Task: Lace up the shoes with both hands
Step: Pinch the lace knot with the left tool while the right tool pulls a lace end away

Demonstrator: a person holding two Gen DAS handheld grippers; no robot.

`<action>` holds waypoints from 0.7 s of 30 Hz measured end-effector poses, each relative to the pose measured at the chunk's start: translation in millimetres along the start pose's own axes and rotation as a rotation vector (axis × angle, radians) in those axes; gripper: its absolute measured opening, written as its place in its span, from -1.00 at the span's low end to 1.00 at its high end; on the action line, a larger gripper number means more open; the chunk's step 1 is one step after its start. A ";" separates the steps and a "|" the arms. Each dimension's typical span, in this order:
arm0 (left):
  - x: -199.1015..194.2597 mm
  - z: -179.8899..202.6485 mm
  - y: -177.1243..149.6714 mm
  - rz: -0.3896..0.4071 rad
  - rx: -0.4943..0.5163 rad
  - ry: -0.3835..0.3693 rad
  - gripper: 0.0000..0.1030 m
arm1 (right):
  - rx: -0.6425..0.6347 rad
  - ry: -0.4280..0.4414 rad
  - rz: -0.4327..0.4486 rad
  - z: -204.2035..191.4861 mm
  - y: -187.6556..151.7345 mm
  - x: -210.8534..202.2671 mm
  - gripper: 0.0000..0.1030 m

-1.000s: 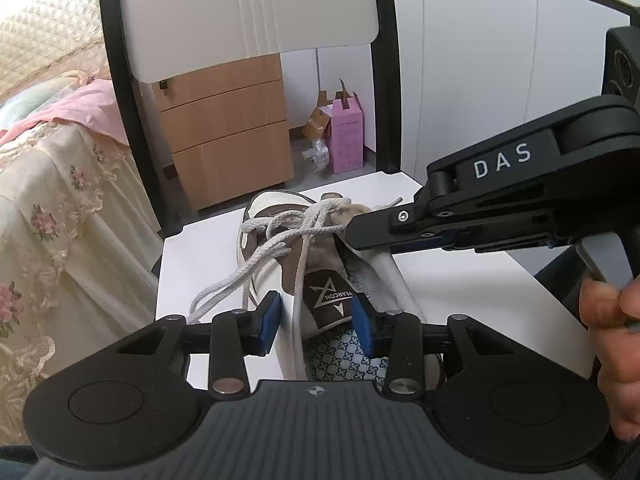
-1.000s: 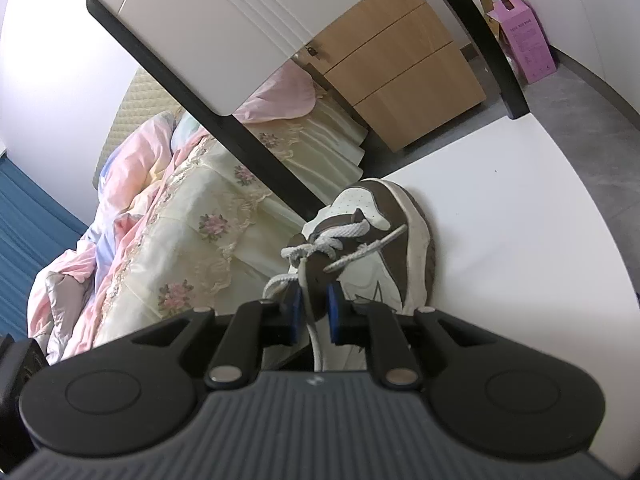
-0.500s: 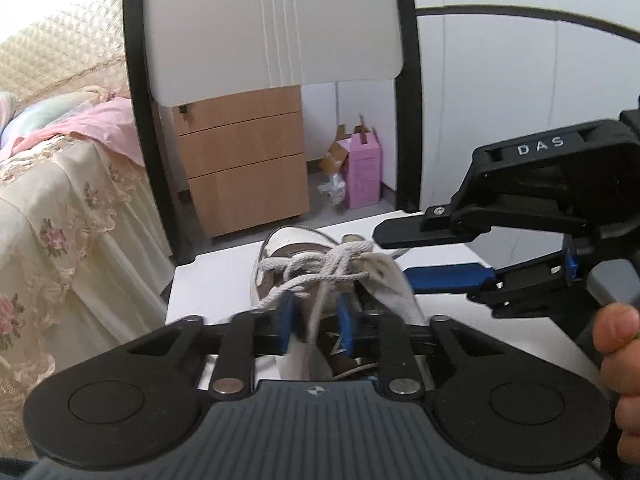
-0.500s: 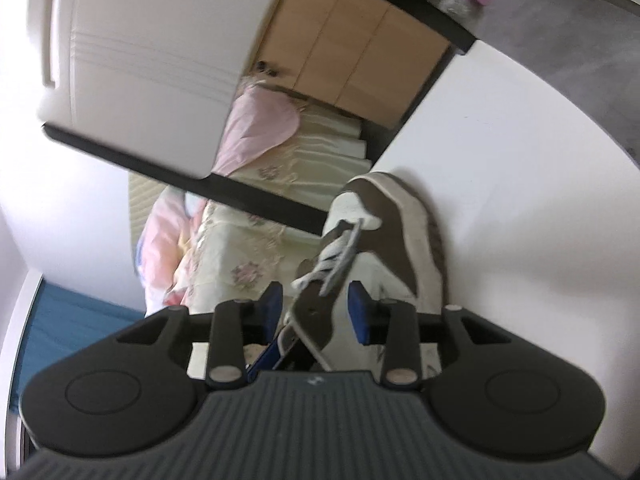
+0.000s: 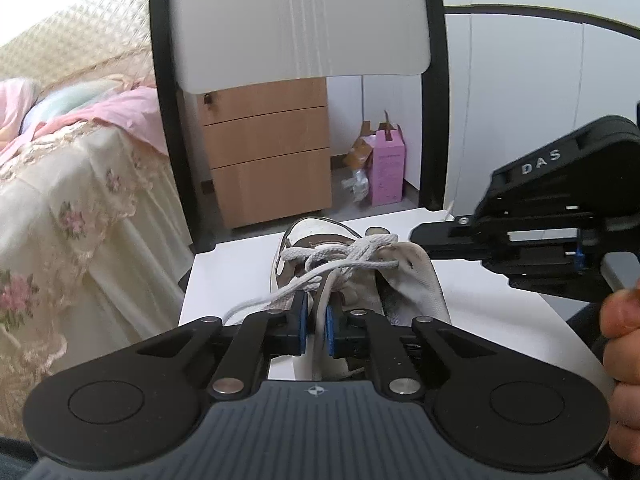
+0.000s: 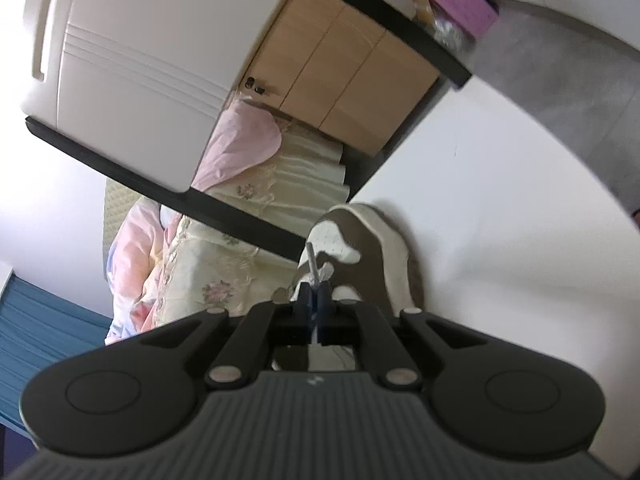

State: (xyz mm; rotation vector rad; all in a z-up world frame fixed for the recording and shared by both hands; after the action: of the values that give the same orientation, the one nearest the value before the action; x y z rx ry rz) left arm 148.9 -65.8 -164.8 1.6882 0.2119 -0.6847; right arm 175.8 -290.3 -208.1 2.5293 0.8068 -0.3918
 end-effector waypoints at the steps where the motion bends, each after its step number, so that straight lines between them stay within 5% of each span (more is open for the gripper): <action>1: -0.7 0.5 0.4 0.001 0.006 0.004 -0.80 | 0.004 -0.011 0.009 2.7 2.1 -2.1 -0.95; 16: -0.2 -4.1 -1.6 -0.018 -0.021 0.021 -0.79 | 0.080 -0.175 0.287 67.0 62.0 -79.3 -0.95; 21: -0.1 -3.5 -0.4 -0.019 -0.029 0.029 -0.79 | 0.094 -0.200 0.280 83.6 66.3 -94.7 -0.94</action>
State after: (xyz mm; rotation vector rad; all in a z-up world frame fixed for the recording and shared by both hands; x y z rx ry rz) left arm 149.7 -62.3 -164.8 1.6713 0.2569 -0.6689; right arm 130.4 -425.0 -220.3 2.5882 0.3606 -0.5871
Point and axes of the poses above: each gripper's, at about its wrist camera, not at the fingertips, and x roughly the way its jaws point, z to its right, y to its top, the point moved 5 cm from there along x, roughly the way its jaws point, and after that the axes turned 2 degrees about z, right-handed, at the moved point
